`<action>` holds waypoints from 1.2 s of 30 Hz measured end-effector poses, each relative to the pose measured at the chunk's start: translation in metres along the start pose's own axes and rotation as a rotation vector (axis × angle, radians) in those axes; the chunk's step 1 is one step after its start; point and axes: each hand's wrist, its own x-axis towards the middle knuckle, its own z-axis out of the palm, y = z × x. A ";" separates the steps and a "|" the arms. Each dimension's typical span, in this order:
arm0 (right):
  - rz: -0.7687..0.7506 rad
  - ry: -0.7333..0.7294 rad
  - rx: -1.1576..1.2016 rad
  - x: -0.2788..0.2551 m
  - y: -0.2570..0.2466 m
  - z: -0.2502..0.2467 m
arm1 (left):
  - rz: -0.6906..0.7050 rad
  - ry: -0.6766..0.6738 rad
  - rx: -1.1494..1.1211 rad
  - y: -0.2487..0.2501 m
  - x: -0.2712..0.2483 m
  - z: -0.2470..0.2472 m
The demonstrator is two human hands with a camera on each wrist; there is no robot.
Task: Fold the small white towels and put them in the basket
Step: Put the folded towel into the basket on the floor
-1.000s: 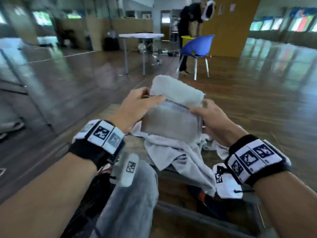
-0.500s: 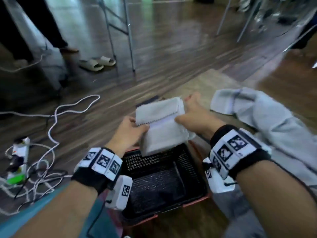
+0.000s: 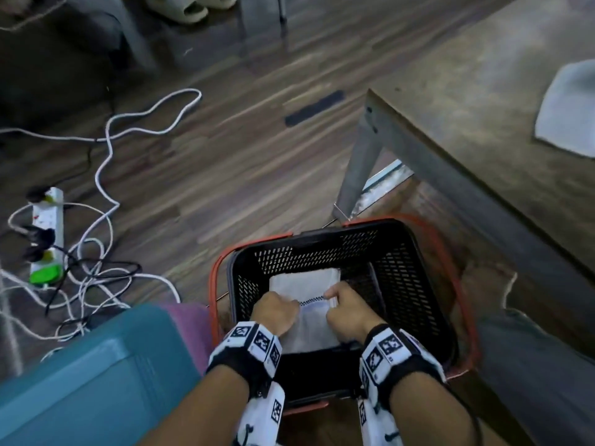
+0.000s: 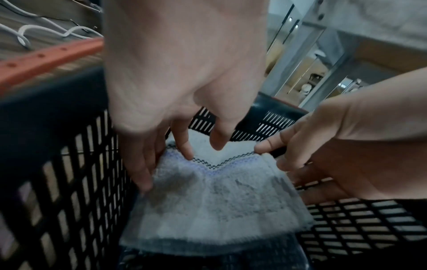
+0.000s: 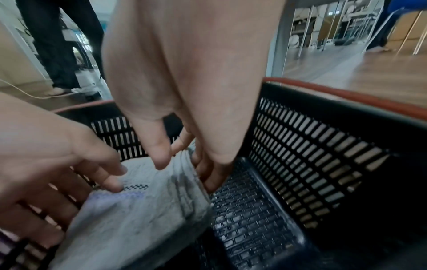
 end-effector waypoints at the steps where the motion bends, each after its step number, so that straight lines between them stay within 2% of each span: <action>1: -0.004 -0.023 0.016 0.006 0.003 0.002 | -0.008 0.006 0.035 -0.001 0.006 0.003; 8: -0.073 -0.118 0.098 0.031 0.026 0.006 | -0.059 -0.038 0.177 -0.009 0.033 0.006; 13: -0.018 -0.103 0.107 0.037 0.035 0.002 | -0.075 -0.013 0.201 -0.007 0.035 0.015; 17: -0.017 -0.045 0.110 0.033 0.021 -0.004 | -0.078 0.050 0.232 0.006 0.016 0.016; 22: -0.136 0.008 0.088 0.008 -0.020 -0.023 | 0.121 0.112 0.197 0.034 -0.019 -0.008; 26: -0.281 0.057 0.052 -0.039 -0.064 -0.073 | 0.300 0.126 0.204 0.081 -0.062 -0.044; 29: -0.367 0.127 -0.037 -0.094 -0.095 -0.117 | 0.471 0.151 0.251 0.130 -0.108 -0.068; 33: -0.490 0.351 0.001 -0.194 -0.115 -0.179 | 0.734 0.240 0.286 0.201 -0.186 -0.085; 36: -0.584 0.490 0.013 -0.280 -0.113 -0.223 | 0.919 0.246 0.248 0.251 -0.261 -0.085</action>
